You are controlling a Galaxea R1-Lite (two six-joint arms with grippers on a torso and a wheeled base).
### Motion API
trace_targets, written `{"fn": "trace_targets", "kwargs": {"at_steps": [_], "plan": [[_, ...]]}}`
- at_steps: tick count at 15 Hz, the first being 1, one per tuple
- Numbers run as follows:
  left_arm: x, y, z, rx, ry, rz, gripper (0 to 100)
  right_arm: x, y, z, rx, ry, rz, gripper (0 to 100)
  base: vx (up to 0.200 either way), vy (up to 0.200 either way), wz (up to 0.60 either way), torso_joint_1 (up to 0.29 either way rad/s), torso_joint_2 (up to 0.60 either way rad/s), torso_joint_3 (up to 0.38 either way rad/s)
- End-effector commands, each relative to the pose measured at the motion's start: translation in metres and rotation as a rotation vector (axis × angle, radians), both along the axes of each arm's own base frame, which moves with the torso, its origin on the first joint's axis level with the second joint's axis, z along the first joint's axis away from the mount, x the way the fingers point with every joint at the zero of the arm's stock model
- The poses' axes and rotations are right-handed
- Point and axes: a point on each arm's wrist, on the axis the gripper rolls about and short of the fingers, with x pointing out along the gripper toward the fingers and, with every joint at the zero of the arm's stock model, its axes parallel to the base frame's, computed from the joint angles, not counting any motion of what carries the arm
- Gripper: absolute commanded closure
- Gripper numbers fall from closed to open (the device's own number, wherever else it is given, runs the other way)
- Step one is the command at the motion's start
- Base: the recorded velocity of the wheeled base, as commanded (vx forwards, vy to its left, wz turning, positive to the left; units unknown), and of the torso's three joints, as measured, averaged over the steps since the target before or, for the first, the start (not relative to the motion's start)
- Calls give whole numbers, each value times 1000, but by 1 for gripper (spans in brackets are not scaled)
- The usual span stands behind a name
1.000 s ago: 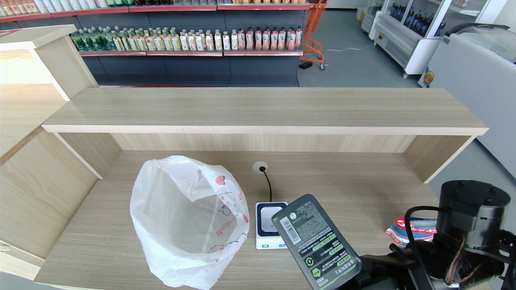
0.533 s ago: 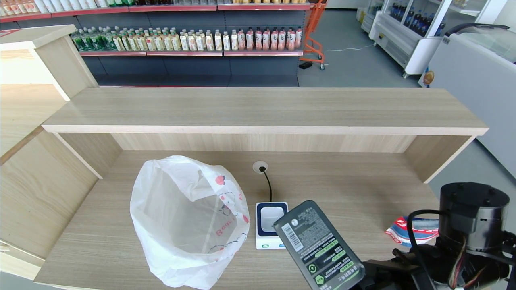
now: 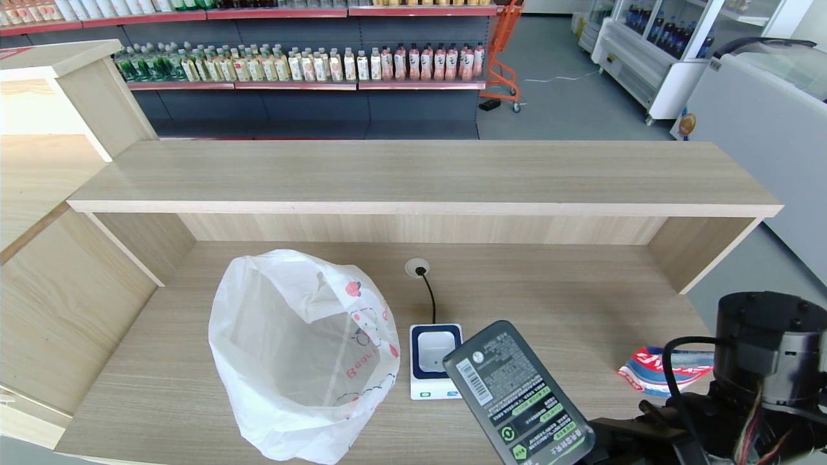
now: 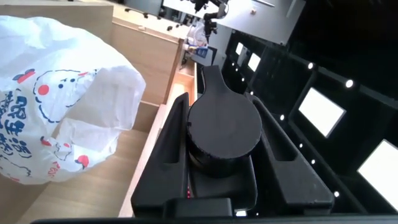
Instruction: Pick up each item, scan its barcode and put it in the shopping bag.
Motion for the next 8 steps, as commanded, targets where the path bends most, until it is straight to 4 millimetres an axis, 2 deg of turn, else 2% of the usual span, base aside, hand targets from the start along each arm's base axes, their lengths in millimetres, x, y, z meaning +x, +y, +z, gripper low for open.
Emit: {"fn": "trace_targets", "kwargs": {"at_steps": [1,8], "plan": [[0,0,0,0,0,1,0,-2,-1,3,9,-13,1,100,0,0,0,0,0,0],[0,0,0,0,0,1,0,-4,-3,0,-9,1,3,100,0,0,0,0,0,0]]}}
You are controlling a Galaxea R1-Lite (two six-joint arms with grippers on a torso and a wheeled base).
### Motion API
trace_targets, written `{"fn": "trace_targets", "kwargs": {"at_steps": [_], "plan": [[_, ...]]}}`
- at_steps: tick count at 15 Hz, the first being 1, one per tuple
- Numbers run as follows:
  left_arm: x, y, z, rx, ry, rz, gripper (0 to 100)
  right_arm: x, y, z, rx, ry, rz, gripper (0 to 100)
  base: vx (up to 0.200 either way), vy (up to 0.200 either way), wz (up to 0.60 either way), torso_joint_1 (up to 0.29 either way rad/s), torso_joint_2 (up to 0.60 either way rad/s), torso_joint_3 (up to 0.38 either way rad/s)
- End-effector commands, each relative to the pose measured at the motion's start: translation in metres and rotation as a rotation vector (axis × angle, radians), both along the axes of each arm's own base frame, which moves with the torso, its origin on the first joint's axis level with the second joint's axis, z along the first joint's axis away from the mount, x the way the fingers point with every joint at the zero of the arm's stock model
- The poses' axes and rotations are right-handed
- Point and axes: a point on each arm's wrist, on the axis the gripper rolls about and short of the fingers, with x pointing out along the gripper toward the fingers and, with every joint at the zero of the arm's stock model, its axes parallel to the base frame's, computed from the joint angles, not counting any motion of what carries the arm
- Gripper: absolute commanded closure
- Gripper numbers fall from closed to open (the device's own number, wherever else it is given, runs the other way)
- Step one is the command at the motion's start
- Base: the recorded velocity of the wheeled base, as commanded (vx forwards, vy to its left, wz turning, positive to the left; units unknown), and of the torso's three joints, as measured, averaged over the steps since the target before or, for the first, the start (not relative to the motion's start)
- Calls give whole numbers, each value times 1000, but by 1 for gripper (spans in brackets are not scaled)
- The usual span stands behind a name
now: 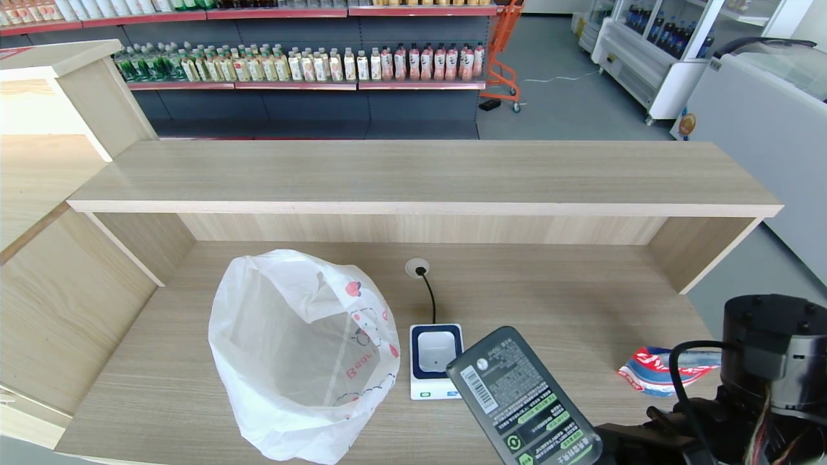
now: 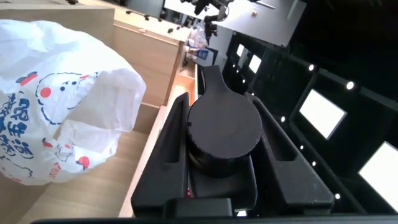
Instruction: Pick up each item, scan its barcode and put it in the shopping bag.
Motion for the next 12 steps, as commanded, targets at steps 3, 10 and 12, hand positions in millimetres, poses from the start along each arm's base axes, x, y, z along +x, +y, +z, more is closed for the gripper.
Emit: {"fn": "trace_targets", "kwargs": {"at_steps": [3,10,12], "plan": [[0,0,0,0,0,1,0,-1,-1,-4,-21,15,4,100,0,0,0,0,0,0],[0,0,0,0,0,1,0,-2,-1,-4,-25,22,4,100,0,0,0,0,0,0],[0,0,0,0,0,1,0,-3,-2,-4,-29,28,4,100,0,0,0,0,0,0]]}}
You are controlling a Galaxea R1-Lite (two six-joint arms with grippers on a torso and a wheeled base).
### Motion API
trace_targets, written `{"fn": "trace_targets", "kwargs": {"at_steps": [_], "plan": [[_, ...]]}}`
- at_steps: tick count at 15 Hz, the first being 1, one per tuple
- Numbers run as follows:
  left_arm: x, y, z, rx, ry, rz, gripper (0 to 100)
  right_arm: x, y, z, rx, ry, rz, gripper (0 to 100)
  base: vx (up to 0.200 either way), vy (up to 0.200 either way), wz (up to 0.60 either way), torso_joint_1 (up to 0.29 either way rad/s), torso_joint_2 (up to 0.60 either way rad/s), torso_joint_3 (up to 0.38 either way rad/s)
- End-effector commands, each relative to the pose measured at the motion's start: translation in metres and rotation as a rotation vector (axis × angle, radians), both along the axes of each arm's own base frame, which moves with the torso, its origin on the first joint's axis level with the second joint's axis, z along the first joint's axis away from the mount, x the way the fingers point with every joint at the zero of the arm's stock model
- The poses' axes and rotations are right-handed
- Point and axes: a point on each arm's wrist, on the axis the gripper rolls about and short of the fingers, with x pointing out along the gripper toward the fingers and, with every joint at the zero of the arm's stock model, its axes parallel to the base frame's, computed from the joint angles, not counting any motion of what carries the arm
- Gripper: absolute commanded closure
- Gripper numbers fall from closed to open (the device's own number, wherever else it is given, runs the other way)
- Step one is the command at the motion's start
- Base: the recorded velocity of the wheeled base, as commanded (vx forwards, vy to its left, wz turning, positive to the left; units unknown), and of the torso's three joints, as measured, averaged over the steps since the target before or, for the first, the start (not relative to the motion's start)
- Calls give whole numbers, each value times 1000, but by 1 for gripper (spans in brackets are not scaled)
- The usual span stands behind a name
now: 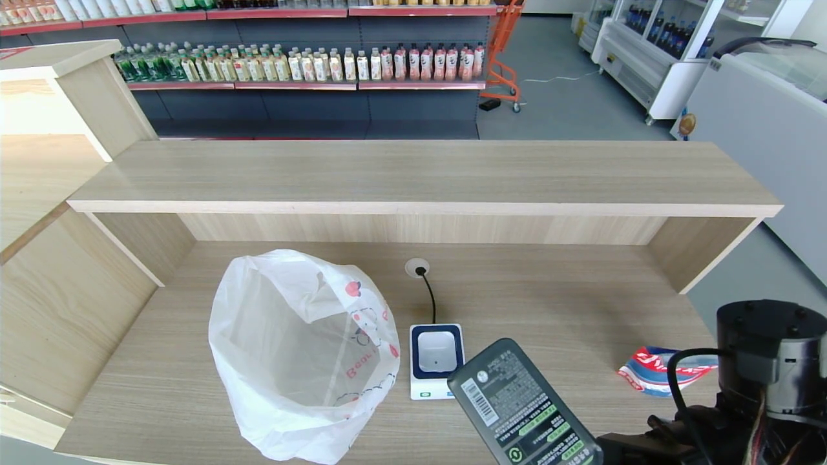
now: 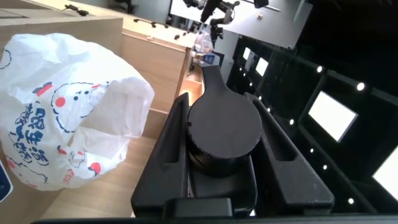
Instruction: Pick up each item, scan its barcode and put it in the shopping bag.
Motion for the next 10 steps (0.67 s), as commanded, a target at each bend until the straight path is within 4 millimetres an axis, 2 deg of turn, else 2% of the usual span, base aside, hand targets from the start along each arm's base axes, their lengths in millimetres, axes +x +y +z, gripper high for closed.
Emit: {"fn": "trace_targets", "kwargs": {"at_steps": [1,3,5,6,8,9,10], "plan": [[0,0,0,0,0,0,0,-1,0,1,4,-5,1,100,0,0,0,0,0,0],[0,0,0,0,0,0,0,3,-2,2,0,14,-19,100,0,0,0,0,0,0],[0,0,0,0,0,0,0,19,-22,10,1,132,-170,100,0,0,0,0,0,0],[0,0,0,0,0,0,0,29,-48,17,17,322,-352,100,0,0,0,0,0,0],[0,0,0,0,0,0,0,21,-85,46,149,533,-683,100,0,0,0,0,0,0],[0,0,0,0,0,0,0,15,-97,48,222,722,-803,100,0,0,0,0,0,0],[0,0,0,0,0,0,0,15,-99,51,277,878,-827,100,0,0,0,0,0,0]]}}
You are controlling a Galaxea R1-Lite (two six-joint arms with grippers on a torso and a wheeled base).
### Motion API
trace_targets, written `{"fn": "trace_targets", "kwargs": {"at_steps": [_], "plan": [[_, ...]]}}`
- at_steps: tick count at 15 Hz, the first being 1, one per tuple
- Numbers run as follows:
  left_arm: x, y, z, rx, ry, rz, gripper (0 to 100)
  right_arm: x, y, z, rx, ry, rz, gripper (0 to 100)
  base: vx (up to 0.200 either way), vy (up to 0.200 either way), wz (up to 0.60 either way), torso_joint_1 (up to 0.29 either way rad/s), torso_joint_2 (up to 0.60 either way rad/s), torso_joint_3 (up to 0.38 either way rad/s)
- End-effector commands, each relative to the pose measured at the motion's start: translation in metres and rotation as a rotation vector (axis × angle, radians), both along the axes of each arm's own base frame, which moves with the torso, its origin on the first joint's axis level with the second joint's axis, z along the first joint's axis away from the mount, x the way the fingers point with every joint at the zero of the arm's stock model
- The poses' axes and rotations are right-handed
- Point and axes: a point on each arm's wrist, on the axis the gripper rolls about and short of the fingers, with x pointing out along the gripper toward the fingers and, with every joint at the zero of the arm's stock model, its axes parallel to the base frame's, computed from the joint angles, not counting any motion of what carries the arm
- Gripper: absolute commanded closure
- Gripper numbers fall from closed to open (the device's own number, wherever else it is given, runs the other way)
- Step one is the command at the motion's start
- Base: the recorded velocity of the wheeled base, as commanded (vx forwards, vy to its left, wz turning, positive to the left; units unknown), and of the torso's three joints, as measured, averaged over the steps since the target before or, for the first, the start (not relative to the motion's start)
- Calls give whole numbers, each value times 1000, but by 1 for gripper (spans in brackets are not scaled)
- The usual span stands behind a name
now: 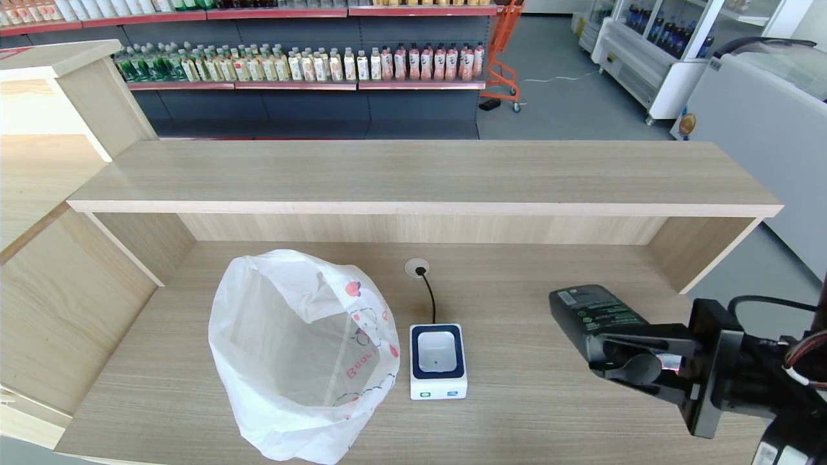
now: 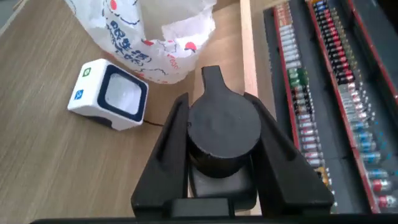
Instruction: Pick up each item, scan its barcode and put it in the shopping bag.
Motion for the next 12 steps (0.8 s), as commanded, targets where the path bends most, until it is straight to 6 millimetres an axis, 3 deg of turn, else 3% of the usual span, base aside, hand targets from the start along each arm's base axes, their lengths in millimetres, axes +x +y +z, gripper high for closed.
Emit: {"fn": "trace_targets", "kwargs": {"at_steps": [1,3,6,8,12], "plan": [[0,0,0,0,0,0,0,-11,-27,30,172,132,-274,100,0,0,0,0,0,0],[0,0,0,0,0,0,0,-2,-28,40,333,312,-421,100,0,0,0,0,0,0],[0,0,0,0,0,0,0,24,-29,38,755,808,-628,100,0,0,0,0,0,0],[0,0,0,0,0,0,0,33,-24,26,980,1145,-651,100,0,0,0,0,0,0],[0,0,0,0,0,0,0,53,-9,15,1205,1603,-597,100,0,0,0,0,0,0]]}}
